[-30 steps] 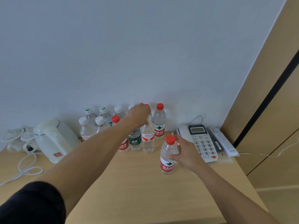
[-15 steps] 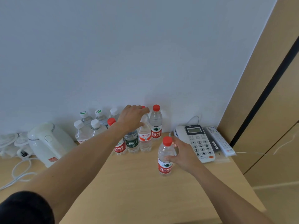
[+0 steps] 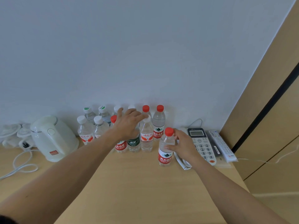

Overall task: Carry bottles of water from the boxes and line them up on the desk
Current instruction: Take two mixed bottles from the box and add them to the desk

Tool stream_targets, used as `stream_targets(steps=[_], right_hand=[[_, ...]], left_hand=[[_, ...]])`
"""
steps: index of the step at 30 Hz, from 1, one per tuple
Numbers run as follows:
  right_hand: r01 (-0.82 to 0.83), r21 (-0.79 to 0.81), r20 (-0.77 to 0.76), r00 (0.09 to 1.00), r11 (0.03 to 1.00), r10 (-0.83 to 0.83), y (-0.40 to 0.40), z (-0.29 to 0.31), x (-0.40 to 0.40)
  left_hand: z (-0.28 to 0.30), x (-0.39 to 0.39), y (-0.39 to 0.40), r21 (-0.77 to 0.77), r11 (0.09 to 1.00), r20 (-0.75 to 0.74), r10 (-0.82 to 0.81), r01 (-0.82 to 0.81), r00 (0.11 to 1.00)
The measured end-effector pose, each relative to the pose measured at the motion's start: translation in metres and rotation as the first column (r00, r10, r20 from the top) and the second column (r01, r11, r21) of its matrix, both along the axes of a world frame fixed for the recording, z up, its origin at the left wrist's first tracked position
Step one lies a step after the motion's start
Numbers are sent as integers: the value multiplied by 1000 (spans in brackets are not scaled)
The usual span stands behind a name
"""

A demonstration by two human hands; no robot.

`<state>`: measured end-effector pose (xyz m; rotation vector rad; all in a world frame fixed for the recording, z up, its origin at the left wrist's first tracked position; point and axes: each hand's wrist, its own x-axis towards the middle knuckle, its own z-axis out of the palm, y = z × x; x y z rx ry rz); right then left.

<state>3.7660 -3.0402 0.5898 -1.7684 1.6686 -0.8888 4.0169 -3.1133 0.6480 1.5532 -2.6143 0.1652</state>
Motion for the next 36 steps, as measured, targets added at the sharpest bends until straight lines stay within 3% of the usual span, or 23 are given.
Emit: stream_targets(steps=[9,13,20,36], right_hand=[[-10,34,-77,997,999,12,-63,10,13],[-10,38,-39,999,999,12,-75,9,14],[4,23,16,1000,1000,-4,-76,4,13],[-12,-22,-110,994,1000,10,-76,9,17]], left_hand=[[11,-3,5,92,996,48,19,-23,999],[10,-3,4,93,995,71,17,-23,997],[10,-3,1,101,995,75,13,-20,997],[11,-1,-4,144,990,33,-1,-4,999]])
